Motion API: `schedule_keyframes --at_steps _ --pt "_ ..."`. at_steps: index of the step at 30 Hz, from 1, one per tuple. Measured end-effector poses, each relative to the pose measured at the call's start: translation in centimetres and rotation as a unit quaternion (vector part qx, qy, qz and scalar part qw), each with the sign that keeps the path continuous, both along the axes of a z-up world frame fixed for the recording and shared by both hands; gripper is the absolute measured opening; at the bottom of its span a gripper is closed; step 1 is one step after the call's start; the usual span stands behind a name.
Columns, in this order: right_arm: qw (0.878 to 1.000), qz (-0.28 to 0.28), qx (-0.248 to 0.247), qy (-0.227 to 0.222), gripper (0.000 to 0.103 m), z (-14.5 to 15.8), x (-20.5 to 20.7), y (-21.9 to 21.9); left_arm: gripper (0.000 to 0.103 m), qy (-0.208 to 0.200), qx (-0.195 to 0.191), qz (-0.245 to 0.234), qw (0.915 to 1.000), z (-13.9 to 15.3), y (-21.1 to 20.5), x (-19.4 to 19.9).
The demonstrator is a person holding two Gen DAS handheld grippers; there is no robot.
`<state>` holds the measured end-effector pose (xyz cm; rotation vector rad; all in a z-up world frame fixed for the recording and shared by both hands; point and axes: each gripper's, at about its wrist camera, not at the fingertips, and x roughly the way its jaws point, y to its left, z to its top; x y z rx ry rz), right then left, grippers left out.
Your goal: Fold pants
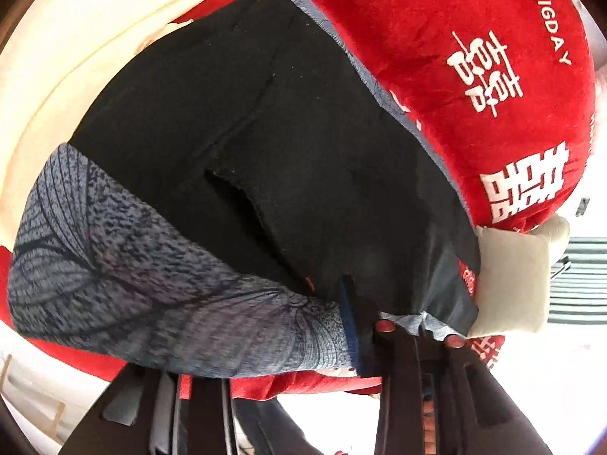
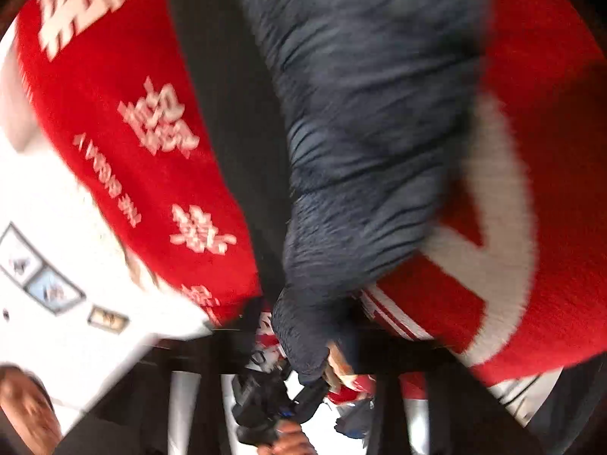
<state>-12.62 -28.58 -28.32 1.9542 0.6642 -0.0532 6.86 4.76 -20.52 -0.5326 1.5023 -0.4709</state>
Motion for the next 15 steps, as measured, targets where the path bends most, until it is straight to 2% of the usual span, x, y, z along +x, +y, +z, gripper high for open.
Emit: schedule_keyframes --at_steps 2,4,7,11,15 --pt "0.998 0.035 -0.042 0.018 0.007 2.5 0.7 -0.4 0.027 0.006 0.008 0.001 1.0000 0.6 0.1 0.1" --pt "0.991 0.088 -0.102 0.022 0.006 5.8 2.3 -1.0 0.027 -0.001 0.014 0.002 0.9999 1.7 0.2 0.3" --pt "0.962 0.183 -0.201 0.026 0.006 10.9 6.0 -0.9 0.027 -0.018 0.020 -0.003 0.9996 3.7 0.1 1.1" --pt "0.939 0.248 -0.238 0.025 0.006 13.7 10.1 -2.8 0.027 -0.040 0.021 -0.011 0.9989 6.2 -1.0 3.3" --pt "0.923 0.293 -0.248 0.019 0.006 14.0 14.2 -5.3 0.027 -0.059 0.027 -0.007 0.9979 7.4 -2.8 7.1"
